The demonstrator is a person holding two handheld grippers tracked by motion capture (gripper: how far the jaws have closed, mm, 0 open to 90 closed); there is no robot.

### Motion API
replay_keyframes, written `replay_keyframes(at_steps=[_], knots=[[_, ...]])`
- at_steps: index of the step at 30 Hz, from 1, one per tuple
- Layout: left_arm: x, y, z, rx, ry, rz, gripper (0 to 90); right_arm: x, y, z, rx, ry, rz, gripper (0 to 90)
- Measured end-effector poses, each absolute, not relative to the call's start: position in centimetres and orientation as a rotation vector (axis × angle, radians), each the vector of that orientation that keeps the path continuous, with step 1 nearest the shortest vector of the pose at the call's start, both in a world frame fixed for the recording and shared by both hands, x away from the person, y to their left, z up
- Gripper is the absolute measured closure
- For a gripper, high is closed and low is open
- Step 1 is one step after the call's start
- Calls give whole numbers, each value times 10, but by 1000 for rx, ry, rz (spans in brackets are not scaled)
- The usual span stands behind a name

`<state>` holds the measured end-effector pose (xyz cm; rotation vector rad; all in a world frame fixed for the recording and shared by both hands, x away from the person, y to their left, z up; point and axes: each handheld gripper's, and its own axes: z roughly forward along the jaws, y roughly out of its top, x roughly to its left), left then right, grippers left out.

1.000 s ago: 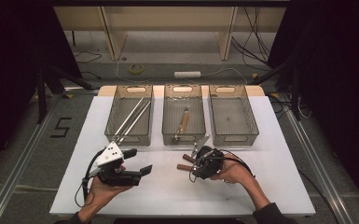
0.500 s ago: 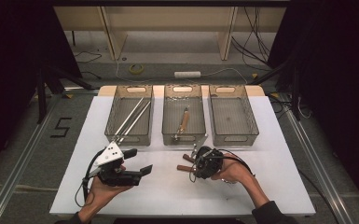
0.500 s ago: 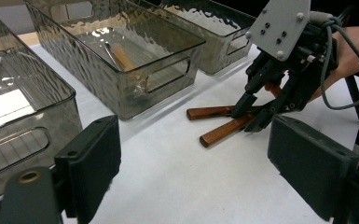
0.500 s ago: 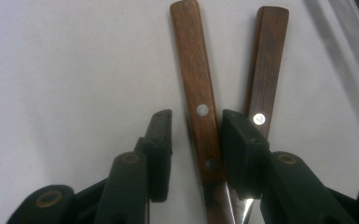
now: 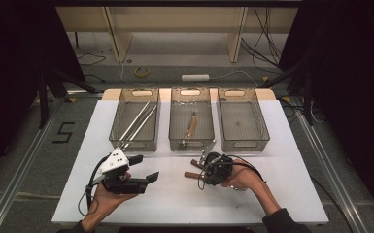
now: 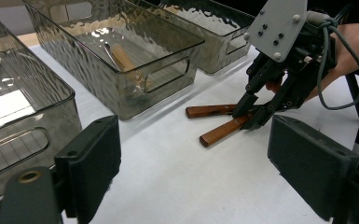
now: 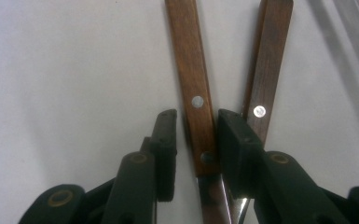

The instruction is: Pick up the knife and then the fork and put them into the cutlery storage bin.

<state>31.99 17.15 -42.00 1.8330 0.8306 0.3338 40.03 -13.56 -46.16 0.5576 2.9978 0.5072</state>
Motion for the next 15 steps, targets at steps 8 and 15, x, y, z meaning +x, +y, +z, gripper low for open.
replay_keyframes(at_steps=[8, 15], knots=[[320, 171, -420, 1833, 831, 334, 166, 401, -134, -461, 565, 3007, 468, 712], [320, 171, -420, 1835, 831, 336, 167, 399, -131, -460, 516, 2994, 436, 729]])
